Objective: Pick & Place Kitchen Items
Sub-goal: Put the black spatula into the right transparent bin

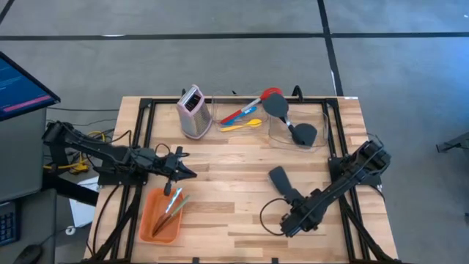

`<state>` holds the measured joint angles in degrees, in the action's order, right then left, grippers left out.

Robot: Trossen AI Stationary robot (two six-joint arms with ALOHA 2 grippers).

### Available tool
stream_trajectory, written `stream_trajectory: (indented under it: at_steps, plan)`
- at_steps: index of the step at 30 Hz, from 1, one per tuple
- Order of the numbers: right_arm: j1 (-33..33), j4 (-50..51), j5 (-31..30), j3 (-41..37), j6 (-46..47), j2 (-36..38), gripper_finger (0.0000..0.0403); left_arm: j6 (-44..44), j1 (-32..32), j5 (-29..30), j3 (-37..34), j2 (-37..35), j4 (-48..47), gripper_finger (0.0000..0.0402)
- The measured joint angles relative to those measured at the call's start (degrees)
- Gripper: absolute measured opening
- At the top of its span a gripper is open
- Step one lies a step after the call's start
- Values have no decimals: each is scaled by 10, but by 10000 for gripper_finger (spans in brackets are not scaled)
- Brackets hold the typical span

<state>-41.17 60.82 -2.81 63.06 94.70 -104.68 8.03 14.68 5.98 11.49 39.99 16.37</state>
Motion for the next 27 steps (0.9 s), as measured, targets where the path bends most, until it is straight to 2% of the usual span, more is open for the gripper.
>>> stream_trajectory:
  at_steps: [4,11,13,19,27]
  plan:
    - [5,52,-6,58,-39,0,96,0,0,0,0,0,1,2]
    - [19,298,-103,215,-67,2,96,0,0,0,0,0,6,2]
    - [30,276,-136,224,-126,21,96,0,0,0,0,0,7,2]
    - [80,291,-218,216,-181,84,96,0,0,0,0,0,18,2]
    - [154,292,-379,218,-265,147,94,0,0,-1,0,5,22,2]
